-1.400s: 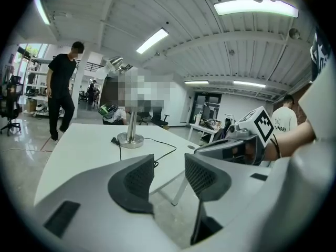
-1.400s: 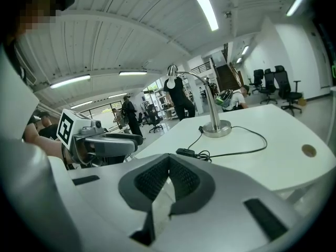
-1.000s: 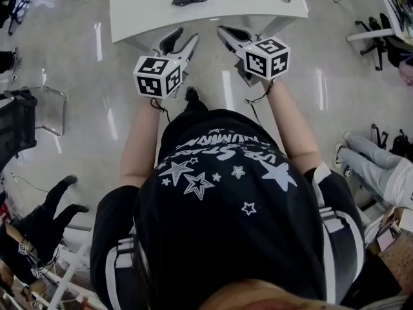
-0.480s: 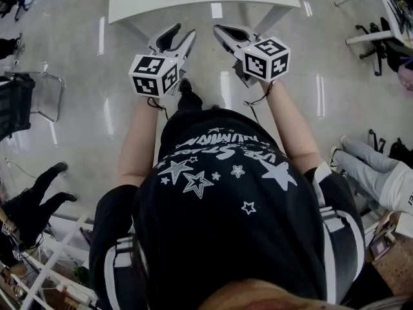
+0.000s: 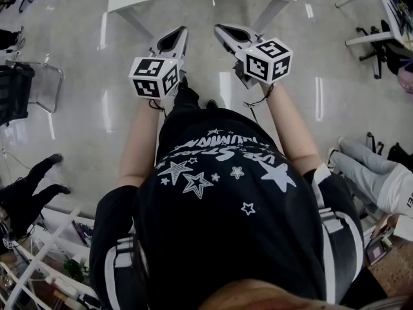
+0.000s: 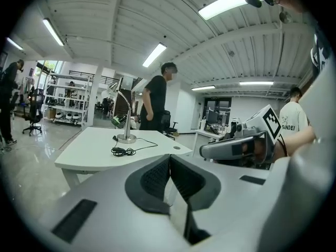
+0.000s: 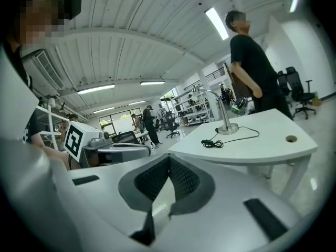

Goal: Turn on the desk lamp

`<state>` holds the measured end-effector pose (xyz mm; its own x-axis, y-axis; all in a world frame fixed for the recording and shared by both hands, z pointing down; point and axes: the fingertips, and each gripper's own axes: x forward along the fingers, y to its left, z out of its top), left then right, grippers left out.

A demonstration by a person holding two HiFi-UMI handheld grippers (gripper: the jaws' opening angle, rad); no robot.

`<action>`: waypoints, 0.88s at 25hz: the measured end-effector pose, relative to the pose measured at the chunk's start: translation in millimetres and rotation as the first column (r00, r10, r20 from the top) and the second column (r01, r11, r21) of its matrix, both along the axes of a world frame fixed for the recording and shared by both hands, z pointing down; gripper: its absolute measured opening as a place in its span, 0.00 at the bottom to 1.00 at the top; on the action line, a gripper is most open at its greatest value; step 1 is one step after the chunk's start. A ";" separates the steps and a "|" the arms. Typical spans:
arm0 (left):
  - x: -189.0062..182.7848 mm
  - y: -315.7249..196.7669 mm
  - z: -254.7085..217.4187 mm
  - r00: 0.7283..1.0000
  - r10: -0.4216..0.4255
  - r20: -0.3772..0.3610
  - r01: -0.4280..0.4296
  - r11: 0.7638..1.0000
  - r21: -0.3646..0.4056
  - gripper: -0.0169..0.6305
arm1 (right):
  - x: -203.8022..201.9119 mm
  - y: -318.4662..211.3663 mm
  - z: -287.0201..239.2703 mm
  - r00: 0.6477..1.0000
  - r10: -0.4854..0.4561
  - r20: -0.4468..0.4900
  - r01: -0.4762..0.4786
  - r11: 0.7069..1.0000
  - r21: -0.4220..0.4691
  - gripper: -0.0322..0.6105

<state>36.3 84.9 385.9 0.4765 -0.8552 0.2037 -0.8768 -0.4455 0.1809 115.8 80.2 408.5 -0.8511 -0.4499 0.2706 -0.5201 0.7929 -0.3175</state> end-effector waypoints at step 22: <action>-11.4 16.1 -12.6 0.999 -0.034 -0.011 0.034 0.999 0.011 0.04 | -2.2 11.5 -9.2 1.000 0.007 -0.028 -0.006 0.999 0.036 0.06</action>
<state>24.9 101.0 373.3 0.4491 -0.8733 0.1890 -0.8897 -0.4174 0.1850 113.5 91.8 399.3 -0.8406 -0.4649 0.2780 -0.5333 0.8002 -0.2744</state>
